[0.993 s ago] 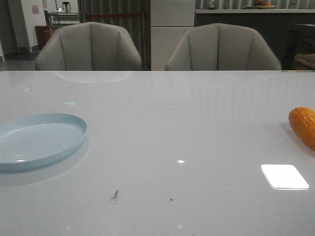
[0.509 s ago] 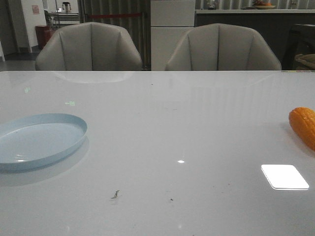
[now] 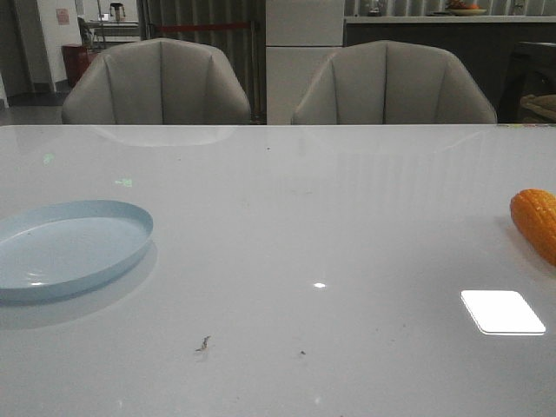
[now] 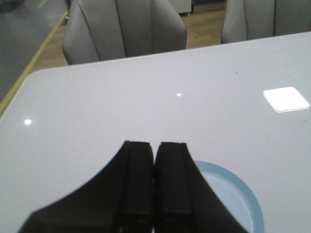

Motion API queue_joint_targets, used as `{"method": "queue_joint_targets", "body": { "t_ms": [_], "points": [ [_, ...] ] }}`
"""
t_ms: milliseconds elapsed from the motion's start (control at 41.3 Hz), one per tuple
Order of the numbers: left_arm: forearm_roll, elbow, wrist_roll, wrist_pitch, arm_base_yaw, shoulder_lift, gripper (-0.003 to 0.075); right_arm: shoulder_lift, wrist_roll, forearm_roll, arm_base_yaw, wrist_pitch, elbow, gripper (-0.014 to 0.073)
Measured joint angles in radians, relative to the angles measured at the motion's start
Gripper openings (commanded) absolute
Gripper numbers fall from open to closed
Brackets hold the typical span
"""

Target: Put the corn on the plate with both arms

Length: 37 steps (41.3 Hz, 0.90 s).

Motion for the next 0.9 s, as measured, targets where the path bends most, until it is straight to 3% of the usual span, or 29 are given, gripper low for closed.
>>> {"method": "queue_joint_targets", "body": {
  "t_ms": [291,654,799,896],
  "points": [
    [-0.059,0.0,0.0,0.002,0.0,0.023,0.0094,0.135,-0.231,-0.004,0.0,0.017,0.0,0.0057],
    [-0.058,0.0,0.0,0.007,0.0,0.023,0.0104,0.296,-0.267,-0.001,0.0,0.014,0.0,0.0059],
    [-0.058,0.0,0.0,0.018,0.0,0.029,0.0206,0.303,-0.284,0.0,0.0,0.008,0.0,0.009],
    [-0.057,0.0,0.0,0.019,0.0,0.044,0.037,0.303,-0.29,0.0,0.0,0.007,0.0,0.0215]
  ]
}}
